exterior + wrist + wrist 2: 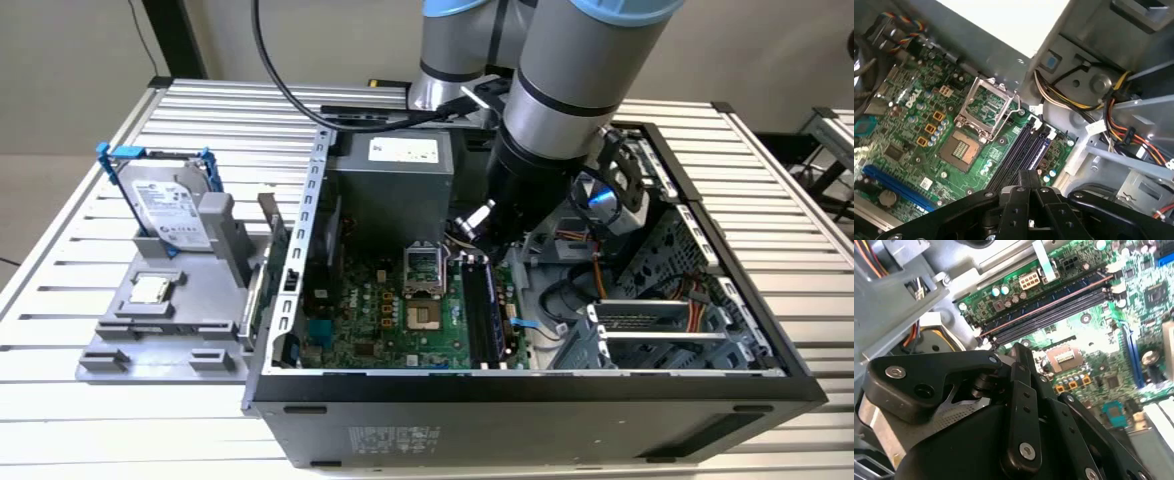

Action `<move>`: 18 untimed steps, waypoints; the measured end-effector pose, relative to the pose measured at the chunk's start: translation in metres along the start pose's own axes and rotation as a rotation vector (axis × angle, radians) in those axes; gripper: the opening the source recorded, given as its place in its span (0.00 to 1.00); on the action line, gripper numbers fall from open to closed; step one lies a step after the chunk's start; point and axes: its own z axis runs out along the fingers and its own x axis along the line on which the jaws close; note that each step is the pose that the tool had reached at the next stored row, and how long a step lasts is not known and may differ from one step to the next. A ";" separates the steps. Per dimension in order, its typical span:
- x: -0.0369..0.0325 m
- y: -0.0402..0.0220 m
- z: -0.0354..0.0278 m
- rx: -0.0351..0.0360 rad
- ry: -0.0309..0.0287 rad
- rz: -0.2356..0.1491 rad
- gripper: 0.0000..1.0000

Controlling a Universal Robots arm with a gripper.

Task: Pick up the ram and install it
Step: 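Press down the ram until it locks into place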

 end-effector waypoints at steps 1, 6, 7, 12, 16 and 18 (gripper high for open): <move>0.0000 0.0000 0.0000 -0.0002 0.0011 -0.018 0.00; 0.0000 0.0000 0.0000 -0.0023 0.0098 -0.108 0.00; 0.0000 0.0000 0.0000 -0.0028 0.0117 -0.126 0.00; 0.0000 0.0000 0.0000 -0.0053 0.0207 -0.217 0.00; 0.0000 0.0000 0.0000 -0.0067 0.0270 -0.290 0.00; 0.0000 0.0000 0.0000 -0.0075 0.0306 -0.325 0.00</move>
